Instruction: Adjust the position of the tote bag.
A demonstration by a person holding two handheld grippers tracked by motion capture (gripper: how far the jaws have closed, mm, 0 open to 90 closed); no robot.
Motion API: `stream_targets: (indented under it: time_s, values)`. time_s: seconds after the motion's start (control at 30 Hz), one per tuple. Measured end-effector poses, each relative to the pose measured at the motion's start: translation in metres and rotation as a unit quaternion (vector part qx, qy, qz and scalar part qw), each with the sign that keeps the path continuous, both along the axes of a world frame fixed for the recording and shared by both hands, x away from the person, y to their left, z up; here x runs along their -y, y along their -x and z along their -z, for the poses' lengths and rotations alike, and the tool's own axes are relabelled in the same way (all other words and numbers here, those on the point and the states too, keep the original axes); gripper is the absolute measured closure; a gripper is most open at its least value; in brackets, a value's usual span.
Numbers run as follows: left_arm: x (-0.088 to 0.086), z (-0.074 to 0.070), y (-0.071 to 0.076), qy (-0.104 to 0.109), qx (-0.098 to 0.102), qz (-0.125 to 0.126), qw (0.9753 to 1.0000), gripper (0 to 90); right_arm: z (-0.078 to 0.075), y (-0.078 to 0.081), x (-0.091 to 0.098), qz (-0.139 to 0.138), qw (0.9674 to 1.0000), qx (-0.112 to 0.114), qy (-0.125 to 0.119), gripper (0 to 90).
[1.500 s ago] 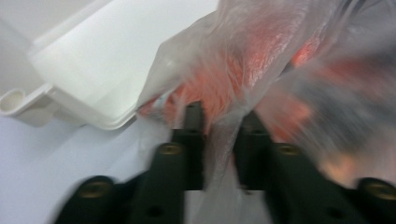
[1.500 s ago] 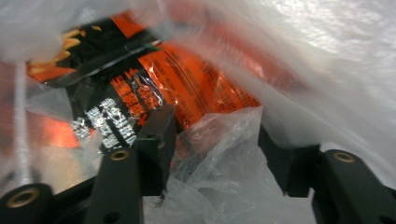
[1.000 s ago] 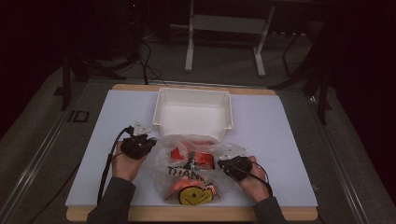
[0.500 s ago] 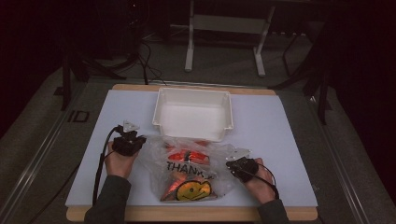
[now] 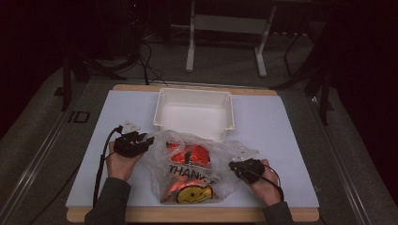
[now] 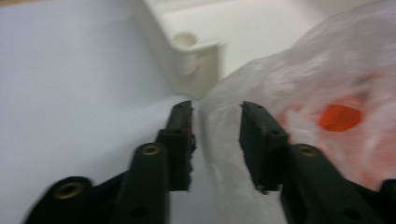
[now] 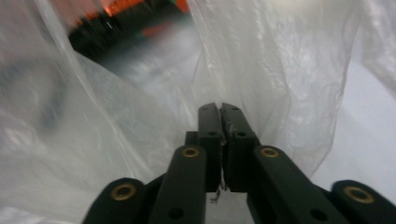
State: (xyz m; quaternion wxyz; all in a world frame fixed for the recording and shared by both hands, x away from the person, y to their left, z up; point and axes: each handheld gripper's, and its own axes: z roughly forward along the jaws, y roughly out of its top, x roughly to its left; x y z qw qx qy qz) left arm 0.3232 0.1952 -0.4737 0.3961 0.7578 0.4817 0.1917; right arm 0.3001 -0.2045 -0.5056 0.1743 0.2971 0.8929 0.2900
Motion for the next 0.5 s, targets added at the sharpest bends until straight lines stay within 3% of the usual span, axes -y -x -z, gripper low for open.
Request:
stream_targets:
  time_s: [0.13,0.3,0.5]
  values:
    - [-0.002,-0.007,0.007,0.018,0.009,0.005,0.9998,56.4,-0.005,0.001,0.000,-0.002,0.9999,0.002,-0.012,81.3]
    - [-0.001,-0.017,0.014,0.010,0.023,0.013,0.9996,52.1,-0.013,0.004,-0.004,-0.017,0.9994,0.016,-0.027,73.0]
    - [0.012,-0.034,0.022,-0.002,0.038,0.038,0.9986,52.3,-0.018,0.003,-0.009,-0.023,0.9988,0.020,-0.039,70.0]
